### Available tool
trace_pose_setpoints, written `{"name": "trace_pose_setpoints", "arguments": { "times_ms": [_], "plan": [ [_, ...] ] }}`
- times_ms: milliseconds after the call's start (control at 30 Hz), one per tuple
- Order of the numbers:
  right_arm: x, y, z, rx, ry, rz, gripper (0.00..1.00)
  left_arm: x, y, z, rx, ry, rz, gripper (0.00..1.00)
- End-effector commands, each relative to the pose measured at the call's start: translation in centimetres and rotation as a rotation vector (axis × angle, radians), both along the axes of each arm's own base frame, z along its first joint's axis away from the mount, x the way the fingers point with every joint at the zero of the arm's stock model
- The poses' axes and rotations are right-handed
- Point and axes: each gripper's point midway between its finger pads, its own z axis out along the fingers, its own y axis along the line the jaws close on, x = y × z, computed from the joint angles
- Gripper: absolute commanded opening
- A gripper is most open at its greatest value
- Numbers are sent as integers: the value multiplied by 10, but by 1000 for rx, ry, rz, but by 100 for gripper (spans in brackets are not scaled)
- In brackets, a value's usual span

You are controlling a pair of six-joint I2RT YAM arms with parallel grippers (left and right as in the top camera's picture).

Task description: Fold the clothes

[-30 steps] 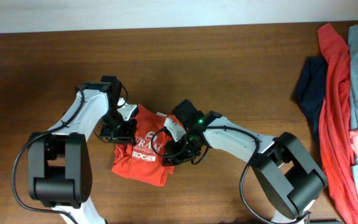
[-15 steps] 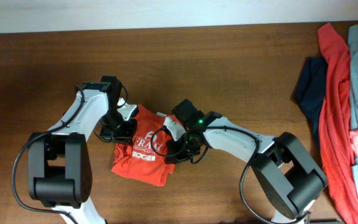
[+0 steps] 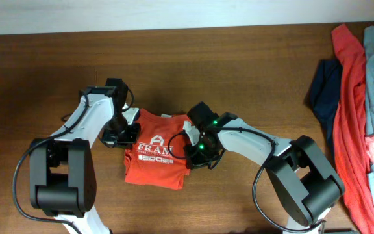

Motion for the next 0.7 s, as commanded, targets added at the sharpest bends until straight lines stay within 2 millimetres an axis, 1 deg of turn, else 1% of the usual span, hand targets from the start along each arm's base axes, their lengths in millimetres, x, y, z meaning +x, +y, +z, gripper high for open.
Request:
{"name": "trace_pose_setpoints", "arguments": {
  "times_ms": [0,100,200,267,367,400,467,500,533,667],
  "plan": [
    [3,-15,-13,-80,-18,0,4,7,28,3,150,-44,57,0],
    [4,-17,-14,-94,-27,0,4,2,27,4,143,-22,60,0],
    [5,-18,-14,-99,-30,-1,4,-11,22,6,114,34,62,0],
    [5,-18,-14,-99,-30,-1,4,-20,22,8,117,71,60,0],
    [5,-18,-14,-99,-30,-1,4,-20,23,7,120,71,60,1],
    [4,-17,-14,-98,-30,0,4,-19,23,7,118,63,61,4],
    [4,-17,-14,-99,-28,1,4,-14,22,3,115,39,62,18],
    [3,-18,-14,-101,-26,1,4,-12,22,1,113,27,63,27],
    [3,-18,-14,-103,-24,1,4,-10,21,-2,109,19,64,31],
    [0,-20,-14,-111,-11,2,4,-18,22,-14,111,26,64,33]
  ]
}}
